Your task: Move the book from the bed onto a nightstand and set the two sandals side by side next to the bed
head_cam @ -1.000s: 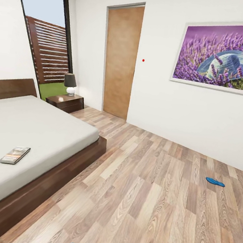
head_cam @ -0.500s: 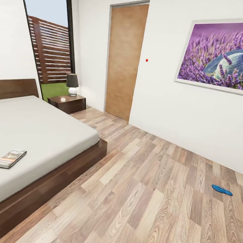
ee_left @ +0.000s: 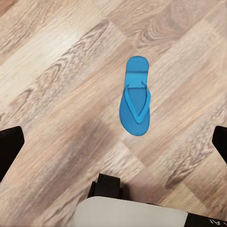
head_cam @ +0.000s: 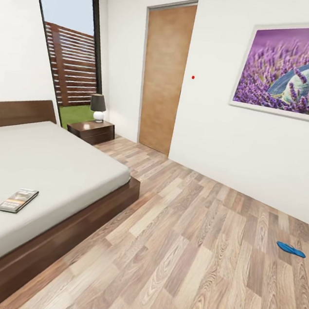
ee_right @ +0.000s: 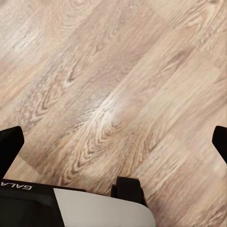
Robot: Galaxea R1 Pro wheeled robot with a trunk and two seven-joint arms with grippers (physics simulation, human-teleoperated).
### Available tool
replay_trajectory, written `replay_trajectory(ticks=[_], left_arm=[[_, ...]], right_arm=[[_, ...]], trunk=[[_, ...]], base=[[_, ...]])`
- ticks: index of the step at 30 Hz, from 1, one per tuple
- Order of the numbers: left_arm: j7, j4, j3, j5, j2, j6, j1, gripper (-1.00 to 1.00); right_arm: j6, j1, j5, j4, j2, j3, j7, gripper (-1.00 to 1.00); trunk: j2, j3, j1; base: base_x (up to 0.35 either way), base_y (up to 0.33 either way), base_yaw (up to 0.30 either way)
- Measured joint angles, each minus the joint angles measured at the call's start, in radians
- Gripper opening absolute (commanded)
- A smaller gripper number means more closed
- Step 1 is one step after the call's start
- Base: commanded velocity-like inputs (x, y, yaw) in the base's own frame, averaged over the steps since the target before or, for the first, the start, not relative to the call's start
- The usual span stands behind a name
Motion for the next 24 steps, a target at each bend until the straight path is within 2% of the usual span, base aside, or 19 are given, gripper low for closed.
replay_trajectory(ticks=[16, 24], left_arm=[[0.000, 0.000, 0.000, 0.000, 0.000, 0.000, 0.000, 1.00], [0.000, 0.000, 0.000, -0.001, 0.000, 0.000, 0.000, 1.00]], right_arm=[[0.000, 0.000, 0.000, 0.000, 0.001, 0.001, 0.000, 1.00], [0.000, 0.000, 0.000, 0.000, -0.001, 0.000, 0.001, 1.00]], trunk=[[0.000, 0.000, 0.000], [0.000, 0.000, 0.000]], base=[[0.002, -0.003, 0.234], [0.008, -0.004, 0.104]])
